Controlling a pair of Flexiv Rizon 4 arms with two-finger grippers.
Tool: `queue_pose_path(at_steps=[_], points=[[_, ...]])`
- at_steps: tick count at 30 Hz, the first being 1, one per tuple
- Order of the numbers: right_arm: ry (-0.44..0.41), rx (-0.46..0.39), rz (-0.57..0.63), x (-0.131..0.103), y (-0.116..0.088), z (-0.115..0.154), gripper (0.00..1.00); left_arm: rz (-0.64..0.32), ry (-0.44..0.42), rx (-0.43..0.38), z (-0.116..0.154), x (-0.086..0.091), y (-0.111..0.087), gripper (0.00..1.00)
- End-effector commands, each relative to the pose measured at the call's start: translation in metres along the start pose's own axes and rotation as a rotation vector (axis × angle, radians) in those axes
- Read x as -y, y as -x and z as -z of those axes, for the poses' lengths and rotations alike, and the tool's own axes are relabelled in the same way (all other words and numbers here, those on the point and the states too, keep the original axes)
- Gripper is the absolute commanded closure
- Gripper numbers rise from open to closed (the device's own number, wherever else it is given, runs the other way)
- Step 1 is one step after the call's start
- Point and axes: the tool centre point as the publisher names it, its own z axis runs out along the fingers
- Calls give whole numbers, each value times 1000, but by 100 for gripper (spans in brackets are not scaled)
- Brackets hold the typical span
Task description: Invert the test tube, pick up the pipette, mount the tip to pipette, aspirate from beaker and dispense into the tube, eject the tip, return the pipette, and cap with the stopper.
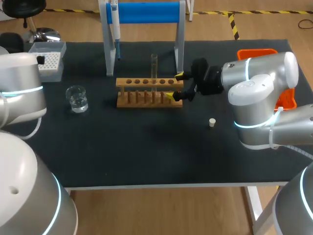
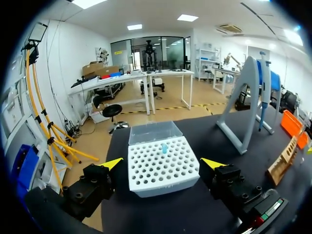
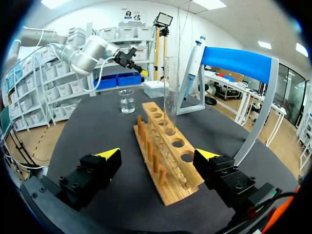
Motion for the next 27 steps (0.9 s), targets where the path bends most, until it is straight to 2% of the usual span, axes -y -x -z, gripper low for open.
queue_pose_path(at_steps=[1, 19, 20, 21, 22, 24, 27], points=[[0, 0, 0, 0, 0, 0, 0, 6, -4, 8, -14, 1, -4, 0], [0, 0, 0, 0, 0, 0, 0, 41, -8, 3, -36, 2, -12, 0], [0, 0, 0, 0, 0, 0, 0, 40, -7, 2, -37, 2, -12, 10], [0, 0, 0, 0, 0, 0, 0, 41, -7, 3, -38, 2, -12, 8], [0, 0, 0, 0, 0, 0, 0, 42, -6, 3, -39, 2, -13, 13], [0, 0, 0, 0, 0, 0, 0, 44, -7, 4, -40, 2, -13, 41], [0, 0, 0, 0, 0, 0, 0, 48, -7, 3, -43, 2, -13, 50]])
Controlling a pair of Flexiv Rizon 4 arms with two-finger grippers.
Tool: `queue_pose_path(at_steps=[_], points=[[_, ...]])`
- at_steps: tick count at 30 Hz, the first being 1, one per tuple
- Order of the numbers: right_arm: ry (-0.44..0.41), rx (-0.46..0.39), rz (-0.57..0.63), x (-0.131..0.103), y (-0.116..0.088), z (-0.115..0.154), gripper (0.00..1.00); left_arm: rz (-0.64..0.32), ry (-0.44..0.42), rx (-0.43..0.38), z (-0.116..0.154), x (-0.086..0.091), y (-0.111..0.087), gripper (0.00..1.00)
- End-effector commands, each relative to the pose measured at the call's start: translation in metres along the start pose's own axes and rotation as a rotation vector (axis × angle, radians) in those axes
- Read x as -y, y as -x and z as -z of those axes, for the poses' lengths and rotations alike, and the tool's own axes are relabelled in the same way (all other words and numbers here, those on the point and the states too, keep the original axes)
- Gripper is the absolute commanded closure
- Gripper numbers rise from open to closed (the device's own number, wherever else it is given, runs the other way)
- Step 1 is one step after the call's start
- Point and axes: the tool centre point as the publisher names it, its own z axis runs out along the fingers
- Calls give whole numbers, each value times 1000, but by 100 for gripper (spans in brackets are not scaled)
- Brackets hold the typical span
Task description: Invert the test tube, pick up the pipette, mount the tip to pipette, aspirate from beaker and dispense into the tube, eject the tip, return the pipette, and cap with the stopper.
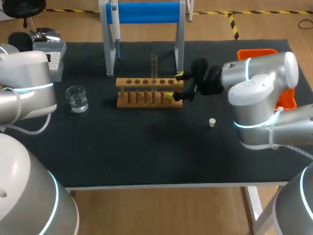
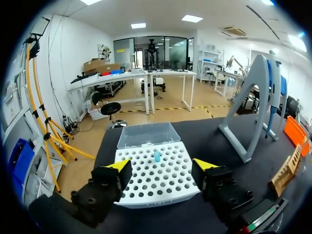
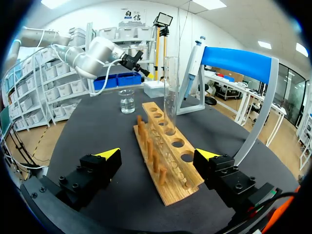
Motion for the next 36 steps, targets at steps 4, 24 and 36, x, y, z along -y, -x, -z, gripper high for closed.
queue_pose_path(at_steps=[4, 24, 36], points=[[0, 0, 0, 0, 0, 0, 0, 6, -4, 3, -11, 0, -1, 51], [0, 0, 0, 0, 0, 0, 0, 16, 10, 5, -30, 0, 0, 49], [0, 0, 0, 0, 0, 0, 0, 11, 19, 13, -39, 1, 3, 51]])
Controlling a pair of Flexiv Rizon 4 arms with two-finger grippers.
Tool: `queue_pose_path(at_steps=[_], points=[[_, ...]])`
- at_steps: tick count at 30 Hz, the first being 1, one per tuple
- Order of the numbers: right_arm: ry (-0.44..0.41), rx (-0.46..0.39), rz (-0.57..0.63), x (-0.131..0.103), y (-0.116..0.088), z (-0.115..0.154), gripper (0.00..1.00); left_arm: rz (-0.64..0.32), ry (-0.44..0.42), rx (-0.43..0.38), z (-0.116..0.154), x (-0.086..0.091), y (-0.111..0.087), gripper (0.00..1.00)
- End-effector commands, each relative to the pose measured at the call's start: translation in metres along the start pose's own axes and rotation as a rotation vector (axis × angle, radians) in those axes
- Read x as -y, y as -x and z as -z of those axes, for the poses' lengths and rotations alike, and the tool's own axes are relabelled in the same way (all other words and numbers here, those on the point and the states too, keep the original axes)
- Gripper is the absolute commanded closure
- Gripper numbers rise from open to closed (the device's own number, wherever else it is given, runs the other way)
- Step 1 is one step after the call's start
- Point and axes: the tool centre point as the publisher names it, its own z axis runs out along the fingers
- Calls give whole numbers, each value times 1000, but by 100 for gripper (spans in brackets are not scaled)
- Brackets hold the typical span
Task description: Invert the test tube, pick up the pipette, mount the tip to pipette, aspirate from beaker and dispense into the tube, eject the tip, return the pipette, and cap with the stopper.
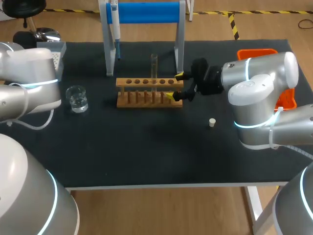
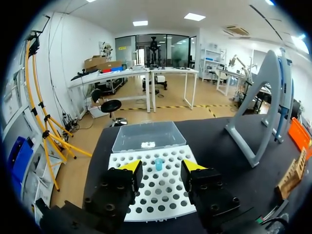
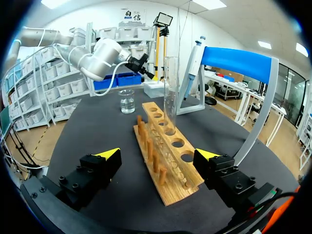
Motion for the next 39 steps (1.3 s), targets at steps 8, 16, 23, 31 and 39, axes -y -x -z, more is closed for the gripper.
queue_pose_path(at_steps=[8, 16, 23, 31, 39], points=[[0, 0, 0, 0, 0, 0, 0, -4, 4, 4, -12, 1, 1, 55], [0, 0, 0, 0, 0, 0, 0, -2, 9, 7, -15, 1, 2, 55], [0, 0, 0, 0, 0, 0, 0, 0, 9, 9, -17, 0, 3, 55], [0, 0, 0, 0, 0, 0, 0, -10, 10, 9, -20, 3, 2, 55], [0, 0, 0, 0, 0, 0, 0, -12, 14, 7, -23, 4, 2, 56]])
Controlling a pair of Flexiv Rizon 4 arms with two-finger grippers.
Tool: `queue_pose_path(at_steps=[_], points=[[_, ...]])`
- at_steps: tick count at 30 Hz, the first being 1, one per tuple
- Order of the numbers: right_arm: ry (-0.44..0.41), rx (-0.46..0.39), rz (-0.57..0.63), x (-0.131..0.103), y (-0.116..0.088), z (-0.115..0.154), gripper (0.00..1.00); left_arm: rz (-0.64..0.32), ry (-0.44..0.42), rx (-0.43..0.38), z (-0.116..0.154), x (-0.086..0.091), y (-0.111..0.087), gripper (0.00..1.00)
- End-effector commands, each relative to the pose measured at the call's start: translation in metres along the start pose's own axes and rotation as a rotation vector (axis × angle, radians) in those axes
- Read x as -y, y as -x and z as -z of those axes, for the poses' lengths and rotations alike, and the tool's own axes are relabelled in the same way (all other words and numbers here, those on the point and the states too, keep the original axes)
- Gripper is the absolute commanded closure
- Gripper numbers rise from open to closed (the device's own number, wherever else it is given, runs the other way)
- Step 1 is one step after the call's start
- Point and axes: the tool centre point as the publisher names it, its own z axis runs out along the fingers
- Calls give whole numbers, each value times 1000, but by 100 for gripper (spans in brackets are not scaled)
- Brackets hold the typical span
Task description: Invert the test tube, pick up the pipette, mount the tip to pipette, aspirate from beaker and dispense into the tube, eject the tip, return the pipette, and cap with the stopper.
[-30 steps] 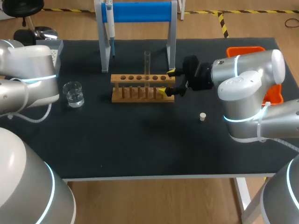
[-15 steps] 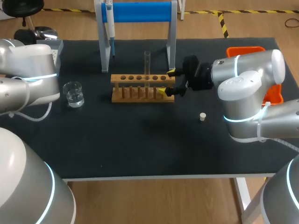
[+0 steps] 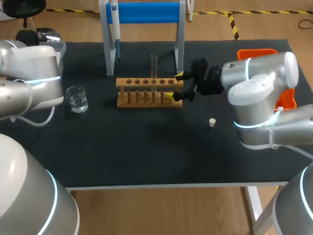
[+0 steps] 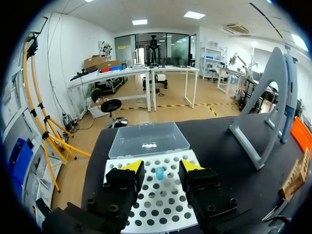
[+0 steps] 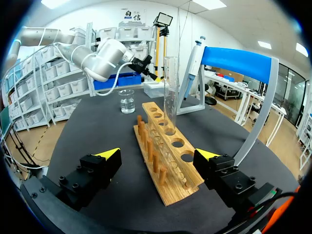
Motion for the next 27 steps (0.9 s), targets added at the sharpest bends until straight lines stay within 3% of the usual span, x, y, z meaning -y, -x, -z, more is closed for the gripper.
queue_pose_path(at_steps=[1, 27], points=[[0, 0, 0, 0, 0, 0, 0, -2, 2, 0, -6, 1, 1, 55], [0, 0, 0, 0, 0, 0, 0, 6, 15, 1, -11, -3, 0, 57]])
